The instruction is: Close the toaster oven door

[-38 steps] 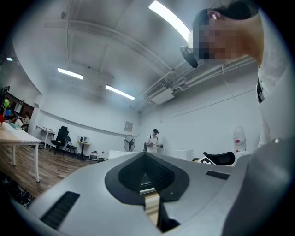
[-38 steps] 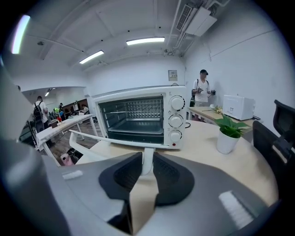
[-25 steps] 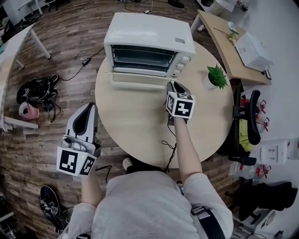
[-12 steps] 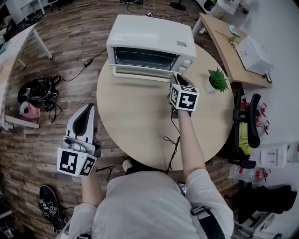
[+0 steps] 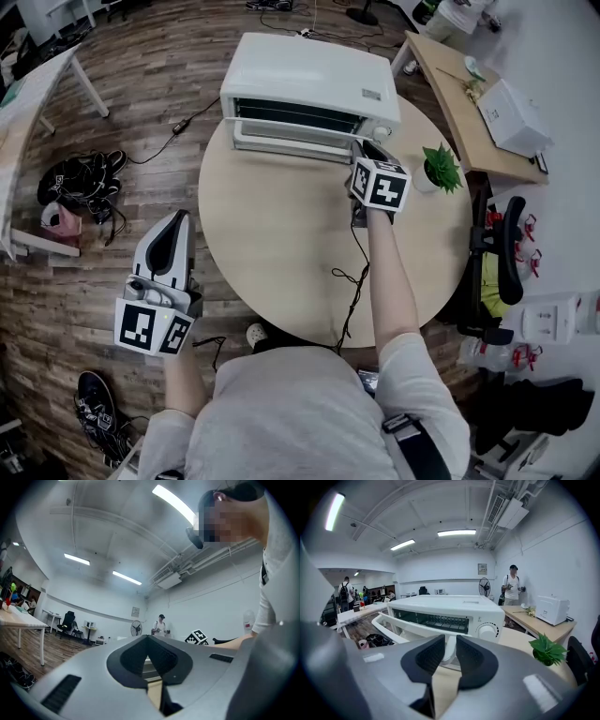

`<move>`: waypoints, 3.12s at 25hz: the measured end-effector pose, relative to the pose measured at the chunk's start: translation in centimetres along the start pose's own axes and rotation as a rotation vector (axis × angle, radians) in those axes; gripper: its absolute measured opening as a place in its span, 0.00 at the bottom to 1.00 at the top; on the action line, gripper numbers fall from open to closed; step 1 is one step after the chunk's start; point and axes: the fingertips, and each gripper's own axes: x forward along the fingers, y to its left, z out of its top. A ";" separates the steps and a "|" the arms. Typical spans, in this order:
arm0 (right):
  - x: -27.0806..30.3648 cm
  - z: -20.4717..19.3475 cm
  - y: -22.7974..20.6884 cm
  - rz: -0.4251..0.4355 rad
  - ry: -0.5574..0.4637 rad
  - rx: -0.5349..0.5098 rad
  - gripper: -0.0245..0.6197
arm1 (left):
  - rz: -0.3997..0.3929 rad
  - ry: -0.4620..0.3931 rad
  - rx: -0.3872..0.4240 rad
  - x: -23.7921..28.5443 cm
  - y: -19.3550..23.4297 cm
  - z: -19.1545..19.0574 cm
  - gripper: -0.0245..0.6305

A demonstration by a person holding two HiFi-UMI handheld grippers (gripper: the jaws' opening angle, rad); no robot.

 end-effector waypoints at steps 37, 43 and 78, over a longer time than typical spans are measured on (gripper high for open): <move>3.7 3.9 -1.2 -0.056 -0.049 -0.004 0.14 | 0.064 0.021 -0.013 -0.9 3.4 -0.7 0.05; 3.9 3.8 -1.4 -0.063 -0.046 -0.009 0.13 | 0.072 0.019 -0.011 -0.8 3.5 -0.6 0.05; -15.4 4.4 7.3 0.145 -0.359 -0.131 0.05 | -0.059 -0.058 0.041 -0.4 -2.5 3.0 0.05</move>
